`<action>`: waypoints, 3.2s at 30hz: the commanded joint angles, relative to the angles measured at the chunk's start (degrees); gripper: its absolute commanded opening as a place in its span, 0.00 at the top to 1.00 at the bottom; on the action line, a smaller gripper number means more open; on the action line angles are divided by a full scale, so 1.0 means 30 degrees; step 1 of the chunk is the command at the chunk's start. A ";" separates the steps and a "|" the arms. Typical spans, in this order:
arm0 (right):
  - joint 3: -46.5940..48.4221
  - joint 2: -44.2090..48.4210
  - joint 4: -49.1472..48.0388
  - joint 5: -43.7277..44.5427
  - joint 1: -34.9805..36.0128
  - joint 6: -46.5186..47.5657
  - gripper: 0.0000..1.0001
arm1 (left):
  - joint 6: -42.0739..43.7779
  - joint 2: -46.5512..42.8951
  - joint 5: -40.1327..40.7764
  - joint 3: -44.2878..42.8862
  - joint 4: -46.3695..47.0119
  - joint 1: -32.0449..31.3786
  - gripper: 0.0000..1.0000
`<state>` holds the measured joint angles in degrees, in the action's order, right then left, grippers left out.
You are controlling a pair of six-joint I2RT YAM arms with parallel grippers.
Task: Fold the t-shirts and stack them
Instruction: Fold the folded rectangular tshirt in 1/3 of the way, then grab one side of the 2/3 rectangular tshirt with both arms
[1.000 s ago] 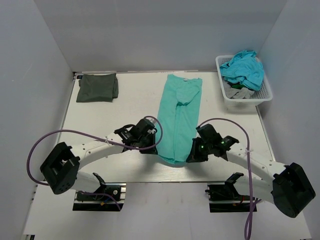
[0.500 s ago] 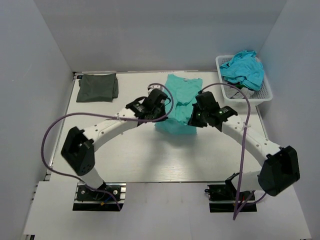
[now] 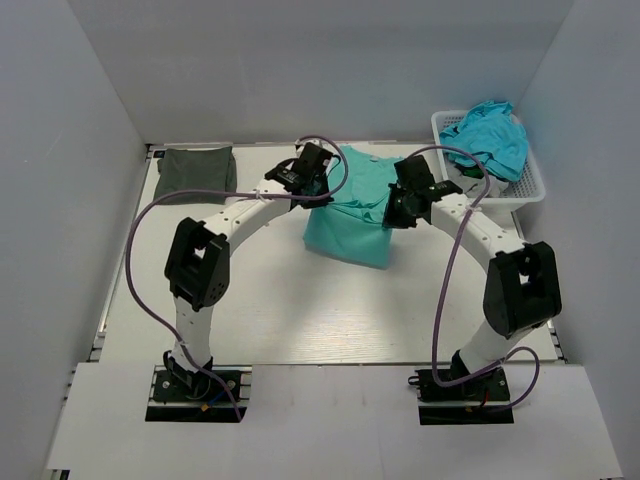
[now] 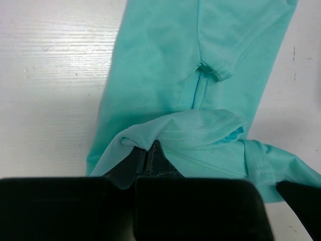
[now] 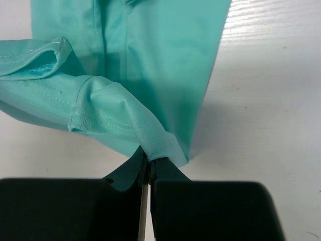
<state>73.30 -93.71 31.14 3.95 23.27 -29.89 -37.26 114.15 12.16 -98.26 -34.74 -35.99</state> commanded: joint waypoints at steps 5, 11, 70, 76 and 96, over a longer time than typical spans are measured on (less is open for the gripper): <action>0.1875 -0.1369 -0.1090 -0.1050 -0.1016 0.0676 1.00 | 0.2163 0.0914 -0.1621 -0.1847 0.1620 0.0394 1.00; 0.2433 -0.2629 -0.1558 -0.1958 -0.1632 0.0764 1.00 | 0.2516 0.2291 -0.2033 -0.2958 0.2235 0.0570 1.00; -0.6620 -0.2366 -0.6774 -0.6097 -0.2014 -0.1434 0.40 | 0.2811 0.1091 -0.8010 0.8173 0.4666 0.2884 0.70; -0.6854 -0.2659 -0.7360 -0.3571 -0.1955 -0.1726 0.65 | 0.2809 0.1470 -0.8359 0.7997 0.4608 0.2884 1.00; -0.7384 0.8704 0.8362 -1.1092 -0.1076 0.2052 1.00 | 0.0174 -1.1119 -1.0819 1.2130 -0.5550 0.1976 1.00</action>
<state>49.89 -70.50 41.60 -24.56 20.34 -26.57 -35.53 85.21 -19.49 -59.79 -39.03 -30.33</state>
